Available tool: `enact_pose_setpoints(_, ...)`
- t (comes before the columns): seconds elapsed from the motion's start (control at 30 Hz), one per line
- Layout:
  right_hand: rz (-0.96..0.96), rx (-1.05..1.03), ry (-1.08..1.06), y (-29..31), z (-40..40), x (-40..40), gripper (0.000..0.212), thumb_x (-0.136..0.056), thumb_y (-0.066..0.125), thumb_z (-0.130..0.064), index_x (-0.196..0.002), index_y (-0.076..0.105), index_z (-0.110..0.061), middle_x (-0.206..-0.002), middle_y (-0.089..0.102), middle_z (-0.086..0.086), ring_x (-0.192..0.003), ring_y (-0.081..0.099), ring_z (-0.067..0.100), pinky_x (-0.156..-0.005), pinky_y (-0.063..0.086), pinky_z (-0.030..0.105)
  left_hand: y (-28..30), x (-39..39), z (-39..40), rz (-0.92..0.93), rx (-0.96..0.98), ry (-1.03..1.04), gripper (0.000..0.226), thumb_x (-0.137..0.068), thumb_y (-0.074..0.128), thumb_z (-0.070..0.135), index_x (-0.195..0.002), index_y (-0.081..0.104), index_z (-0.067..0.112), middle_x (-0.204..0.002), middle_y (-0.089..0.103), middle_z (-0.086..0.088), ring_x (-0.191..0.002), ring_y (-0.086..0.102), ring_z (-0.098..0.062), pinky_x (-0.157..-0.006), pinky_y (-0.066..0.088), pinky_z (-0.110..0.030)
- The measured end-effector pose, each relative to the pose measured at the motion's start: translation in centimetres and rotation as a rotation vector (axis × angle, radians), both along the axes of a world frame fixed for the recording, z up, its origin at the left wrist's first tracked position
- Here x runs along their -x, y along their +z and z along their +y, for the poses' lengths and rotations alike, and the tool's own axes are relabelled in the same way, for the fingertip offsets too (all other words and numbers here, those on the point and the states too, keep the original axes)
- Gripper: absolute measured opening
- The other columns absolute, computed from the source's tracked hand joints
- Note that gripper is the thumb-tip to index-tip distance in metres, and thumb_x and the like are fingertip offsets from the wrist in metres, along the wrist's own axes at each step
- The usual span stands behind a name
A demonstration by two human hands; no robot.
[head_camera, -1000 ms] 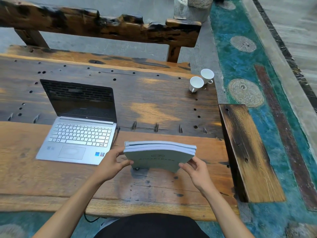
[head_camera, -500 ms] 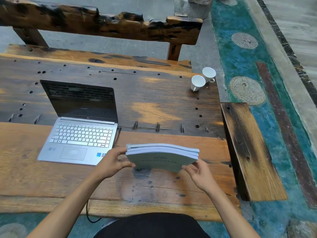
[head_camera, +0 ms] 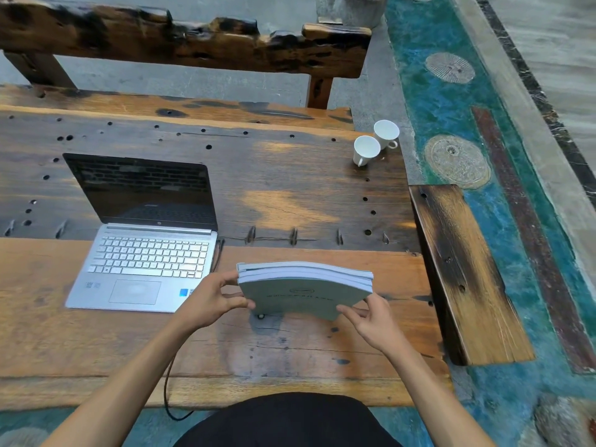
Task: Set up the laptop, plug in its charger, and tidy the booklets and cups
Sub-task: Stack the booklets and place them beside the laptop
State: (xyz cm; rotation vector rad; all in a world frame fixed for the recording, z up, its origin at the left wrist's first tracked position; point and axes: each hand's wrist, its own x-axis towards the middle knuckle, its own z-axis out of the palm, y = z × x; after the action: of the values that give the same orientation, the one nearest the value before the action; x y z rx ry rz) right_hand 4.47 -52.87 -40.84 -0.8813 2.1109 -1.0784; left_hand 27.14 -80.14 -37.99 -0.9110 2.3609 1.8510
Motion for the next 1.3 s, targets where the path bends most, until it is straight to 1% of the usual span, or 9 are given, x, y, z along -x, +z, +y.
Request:
enact_pose_setpoints(0.17,0.068,0.059,-0.083,0.2,-0.4,-0.3,0.039,-0.086,0.08,-0.019,-0.107,0.065,-0.049,-0.105,0.071,-0.035,-0.103,0.067,-0.005,-0.087,0.054,0.016,0.2,0.4,0.3,0.048,0.034,0.03,0.05,-0.085,0.079,0.019,-0.119,0.065,0.053,-0.123,0.069,0.023,-0.118,0.061,-0.001,-0.099,0.055,-0.038)
enact_pose_setpoints(0.37,0.065,0.067,-0.127,0.0,0.5,-0.4,0.041,-0.084,0.082,-0.02,-0.105,0.067,-0.052,-0.106,0.071,-0.035,-0.102,0.068,-0.006,-0.086,0.052,0.01,-0.7,-0.3,1.3,0.075,0.031,0.035,0.049,-0.086,0.079,0.02,-0.121,0.065,0.051,-0.123,0.07,0.022,-0.118,0.063,-0.005,-0.099,0.054,-0.035)
enact_pose_setpoints(0.63,-0.001,-0.002,-0.097,-0.6,0.8,0.3,0.052,-0.084,0.081,-0.011,-0.108,0.065,-0.054,-0.11,0.07,-0.035,-0.105,0.067,-0.007,-0.087,0.054,0.013,-2.6,-0.2,1.5,0.017,0.058,0.042,0.072,-0.084,0.08,0.012,-0.117,0.054,0.07,-0.123,0.061,0.038,-0.115,0.06,0.006,-0.092,0.051,-0.011)
enact_pose_setpoints(0.73,-0.111,-0.003,-0.096,-0.9,0.5,0.8,0.051,-0.087,0.077,-0.007,-0.115,0.065,-0.048,-0.116,0.071,-0.029,-0.11,0.066,-0.003,-0.095,0.053,0.017,-3.2,0.2,1.7,0.024,0.054,0.059,0.067,-0.087,0.077,0.011,-0.117,0.055,0.068,-0.12,0.064,0.037,-0.114,0.06,0.009,-0.094,0.045,-0.005)
enact_pose_setpoints(0.9,-0.247,-0.021,-0.046,-0.4,-0.9,2.8,0.035,-0.092,0.074,-0.012,-0.122,0.065,-0.025,-0.119,0.073,-0.014,-0.111,0.068,0.008,-0.095,0.055,0.026,-3.5,1.4,0.1,0.066,-0.078,0.159,0.032,-0.085,0.079,0.019,-0.11,0.067,0.034,-0.111,0.072,0.009,-0.107,0.066,-0.008,-0.097,0.053,-0.022)
enact_pose_setpoints(0.97,-0.27,-0.036,-0.041,-0.1,-1.9,3.7,0.03,-0.091,0.075,-0.018,-0.12,0.067,-0.021,-0.118,0.074,-0.01,-0.107,0.07,0.01,-0.092,0.056,0.025,-3.3,2.4,-1.2,0.065,-0.13,0.225,0.035,-0.079,0.08,0.031,-0.111,0.066,0.026,-0.108,0.071,-0.001,-0.102,0.065,-0.014,-0.091,0.056,-0.028)
enact_pose_setpoints(1.1,-0.376,-0.129,-0.067,-1.6,-4.5,5.2,0.027,-0.093,0.073,-0.017,-0.119,0.067,-0.013,-0.113,0.075,0.002,-0.101,0.071,0.013,-0.084,0.054,0.017,-4.9,4.4,-3.2,-0.073,-0.3,0.297,0.038,-0.083,0.078,0.024,-0.114,0.064,0.007,-0.106,0.066,-0.02,-0.099,0.066,-0.03,-0.094,0.056,-0.054)
enact_pose_setpoints(1.23,-0.587,-0.285,-0.163,-4.5,-7.2,5.7,0.03,-0.097,0.066,-0.01,-0.126,0.06,-0.005,-0.116,0.067,0.01,-0.095,0.065,0.009,-0.072,0.058,0.017,-8.6,5.5,-3.7,-0.255,-0.345,0.341,0.031,-0.088,0.076,0.019,-0.113,0.064,0.005,-0.104,0.065,-0.025,-0.106,0.068,-0.042,-0.097,0.054,-0.056)
enact_pose_setpoints(1.3,-0.636,-0.347,-0.165,-6.0,-8.0,6.0,0.02,-0.098,0.064,-0.009,-0.118,0.062,-0.009,-0.115,0.067,0.009,-0.091,0.067,0.003,-0.068,0.058,0.014,-10.3,5.8,-3.7,-0.301,-0.377,0.371,0.023,-0.092,0.073,0.015,-0.109,0.063,0.004,-0.1,0.064,-0.023,-0.102,0.069,-0.043,-0.096,0.055,-0.056)
